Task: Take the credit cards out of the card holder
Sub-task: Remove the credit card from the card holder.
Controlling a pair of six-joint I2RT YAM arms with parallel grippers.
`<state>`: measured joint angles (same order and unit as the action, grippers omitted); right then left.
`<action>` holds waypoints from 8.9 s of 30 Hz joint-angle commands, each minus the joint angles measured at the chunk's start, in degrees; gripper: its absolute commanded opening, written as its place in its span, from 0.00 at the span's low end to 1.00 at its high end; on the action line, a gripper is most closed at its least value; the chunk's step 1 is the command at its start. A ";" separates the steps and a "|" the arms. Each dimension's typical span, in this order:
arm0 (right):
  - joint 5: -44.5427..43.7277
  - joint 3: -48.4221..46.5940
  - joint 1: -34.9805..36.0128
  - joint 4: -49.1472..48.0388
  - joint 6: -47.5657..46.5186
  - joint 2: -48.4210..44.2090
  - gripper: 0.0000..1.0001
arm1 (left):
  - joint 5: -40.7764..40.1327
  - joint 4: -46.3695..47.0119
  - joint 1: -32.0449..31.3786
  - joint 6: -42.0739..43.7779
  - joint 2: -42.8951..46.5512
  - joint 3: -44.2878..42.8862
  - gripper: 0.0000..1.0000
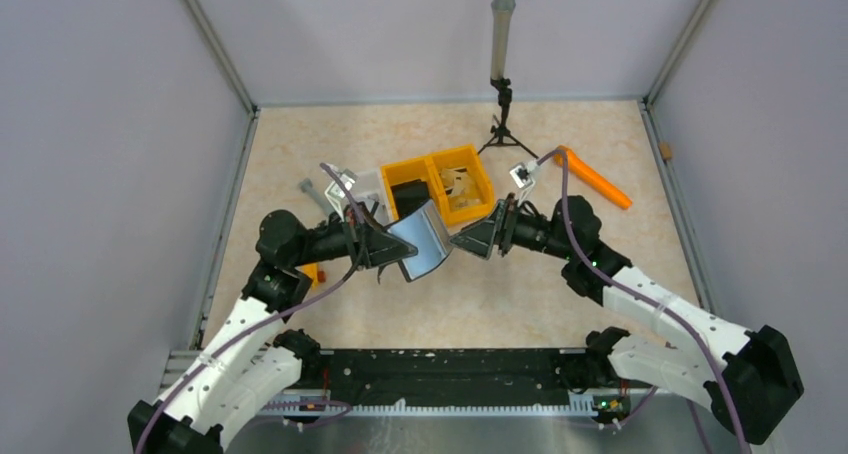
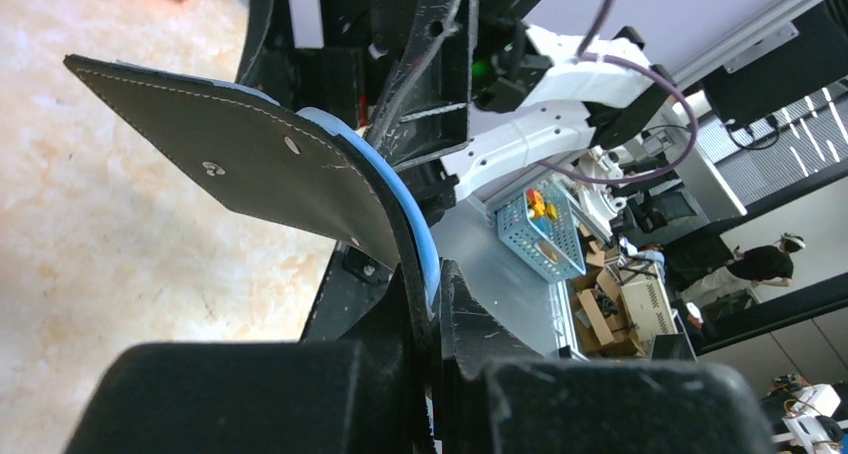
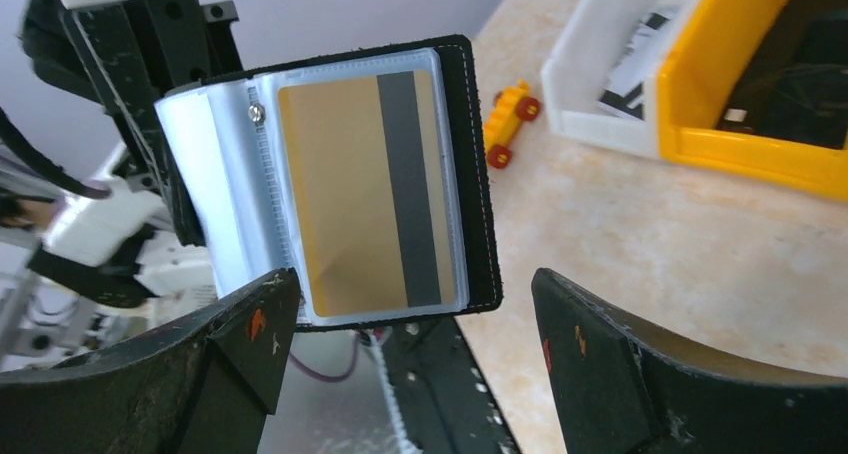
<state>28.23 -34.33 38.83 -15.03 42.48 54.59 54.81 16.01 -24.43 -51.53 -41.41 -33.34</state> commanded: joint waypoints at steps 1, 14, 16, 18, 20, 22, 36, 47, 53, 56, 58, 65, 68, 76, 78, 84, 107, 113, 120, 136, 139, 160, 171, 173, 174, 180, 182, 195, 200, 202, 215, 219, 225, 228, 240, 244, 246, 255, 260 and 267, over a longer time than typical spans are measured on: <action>3.93 -0.37 -2.06 -15.13 17.67 2.18 0.89 | 0.51 10.07 -0.10 -3.11 -0.17 -4.70 0.00; -5.90 6.85 -3.28 -32.47 53.46 3.35 0.93 | -1.96 21.47 -0.10 -8.11 -3.83 -5.91 0.00; -4.84 6.68 -2.96 -35.89 57.09 4.26 0.93 | -2.37 23.19 -0.07 -8.67 -4.59 -5.53 0.00; -4.69 6.10 -2.48 -35.66 57.47 4.43 0.94 | -3.08 25.10 -0.18 -9.23 -5.29 -5.10 0.00; -5.50 6.13 -1.73 -35.27 57.65 4.33 0.93 | -3.07 26.14 -0.18 -9.70 -6.03 -5.54 0.00; -5.55 6.05 -1.28 -36.11 58.23 4.54 0.94 | -2.73 26.24 -0.13 -9.82 -6.55 -6.22 0.00; -9.80 4.26 -1.01 -36.47 56.81 5.04 0.77 | -2.98 23.52 -0.27 -8.33 -5.14 -4.19 0.00; -9.04 3.56 -1.65 -35.87 51.57 4.04 0.54 | -3.94 19.72 -0.27 -6.28 -2.49 -4.01 0.00; -6.33 3.39 -1.65 -44.86 51.69 6.23 0.46 | -2.26 21.52 -0.27 -7.62 -4.35 -4.09 0.00; -2.01 1.09 -1.65 -45.41 48.23 7.19 0.44 | -1.85 21.58 -0.27 -7.53 -5.17 -4.29 0.00; -1.30 0.57 -1.67 -45.00 47.44 6.99 0.41 | -1.64 21.61 -0.26 -7.60 -5.62 -4.59 0.00; -3.16 0.20 -1.65 -37.20 42.54 4.04 0.15 | -0.67 20.99 -0.27 -6.80 -5.64 -4.37 0.00; -4.75 0.94 -1.65 -34.46 40.34 2.14 0.09 | -1.49 16.45 -0.27 -3.94 -4.86 -3.80 0.06; -13.01 0.75 -1.61 -16.04 25.51 -3.94 0.05 | -25.62 -22.93 -0.18 16.64 -1.99 -8.49 0.59; -15.52 1.63 -1.65 -14.34 21.71 -4.75 0.05 | -27.44 -26.92 -0.23 19.12 -2.55 -9.58 0.63; -18.61 5.00 -1.48 -15.98 15.76 -4.38 0.02 | -19.97 -21.56 -0.25 13.80 -3.36 -9.13 0.56; -10.24 7.03 4.20 -34.18 17.94 4.14 0.02 | -15.20 16.66 -7.63 -5.87 -16.47 -1.77 0.39; -7.50 5.94 4.82 -36.66 20.88 6.97 0.02 | -14.71 19.66 -7.62 -6.55 -16.14 -0.96 0.37; -8.80 5.66 5.38 -32.99 17.53 6.21 0.03 | -13.02 22.52 -7.64 -7.29 -16.78 -0.86 0.12; -16.17 9.15 5.36 -36.93 20.24 -0.32 0.40 | -12.23 22.93 -7.54 -7.01 -15.15 1.56 0.00; -15.91 9.03 5.34 -36.61 20.65 -0.37 0.26 | -11.87 23.86 -7.50 -7.54 -15.19 1.95 0.00; -18.74 11.03 5.30 -40.58 25.43 -0.57 0.00 | -10.64 25.70 -7.49 -8.50 -15.10 3.28 0.00; -22.50 12.79 5.14 -39.78 26.64 -3.82 0.00 | -10.63 26.15 -7.56 -8.67 -14.07 4.31 0.00; -23.27 13.41 4.59 -39.64 27.41 -4.76 0.00 | -10.60 26.15 -7.49 -8.59 -13.59 4.57 0.00; -23.19 13.51 4.39 -39.60 27.54 -5.00 0.00 | -10.67 26.05 -7.50 -8.59 -13.41 4.66 0.00; -20.28 13.54 3.74 -42.49 30.73 -2.92 0.00 | -10.60 26.49 -7.49 -8.72 -13.34 4.84 0.00; -18.01 12.77 3.75 -43.46 30.77 -1.37 0.01 | -10.60 27.11 -7.51 -9.13 -13.52 4.84 0.00; -13.75 11.15 3.67 -46.26 30.36 2.12 0.00 | -9.99 27.84 -7.48 -9.47 -14.64 4.29 0.00; -16.26 12.94 3.09 -46.68 31.99 -0.10 0.00 | -10.09 28.03 -7.46 -9.06 -14.08 5.00 0.00; -16.99 13.96 2.56 -47.23 34.03 -0.57 0.00 | -9.51 30.08 -7.48 -9.56 -13.74 5.67 0.00; -11.66 13.31 2.31 -55.77 39.34 5.52 0.00 | -7.52 34.55 -7.53 -10.76 -14.96 5.33 0.48; -11.23 13.06 2.39 -54.63 38.52 5.53 0.00 | -7.45 35.31 -7.50 -11.05 -15.55 4.84 0.36; -9.78 12.15 2.69 -52.51 37.55 6.01 0.00 | -7.35 36.24 -7.51 -11.43 -17.20 4.08 0.31; -9.60 12.31 2.82 -52.89 37.40 6.24 0.00 | -7.22 37.70 -7.53 -12.11 -18.00 3.90 0.23; -11.37 13.19 0.67 -45.83 33.88 0.58 0.00 | -6.64 36.83 -7.48 -10.50 -16.37 5.57 0.00; -10.54 13.28 -0.74 -45.80 35.58 -0.52 0.00 | -6.84 35.47 -7.47 -9.61 -14.81 6.80 0.00; -10.24 13.37 -0.86 -46.85 36.40 -0.28 0.00 | -7.05 34.90 -7.42 -9.28 -14.21 7.13 0.00; -9.27 12.91 -0.86 -48.06 36.67 1.08 0.00 | -7.50 32.82 -7.46 -8.74 -13.55 6.38 0.18; -8.27 12.28 -0.78 -48.52 37.10 2.38 0.00 | -6.90 33.89 -7.43 -9.55 -14.61 5.12 0.44; -7.90 12.55 -0.51 -51.14 37.97 4.59 0.00 | -5.46 37.98 -7.39 -11.63 -18.50 4.27 0.01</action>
<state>19.79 -20.14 38.44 -60.42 79.75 58.74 48.38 48.97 -32.01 -62.46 -58.26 -26.92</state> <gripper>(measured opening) 0.038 0.159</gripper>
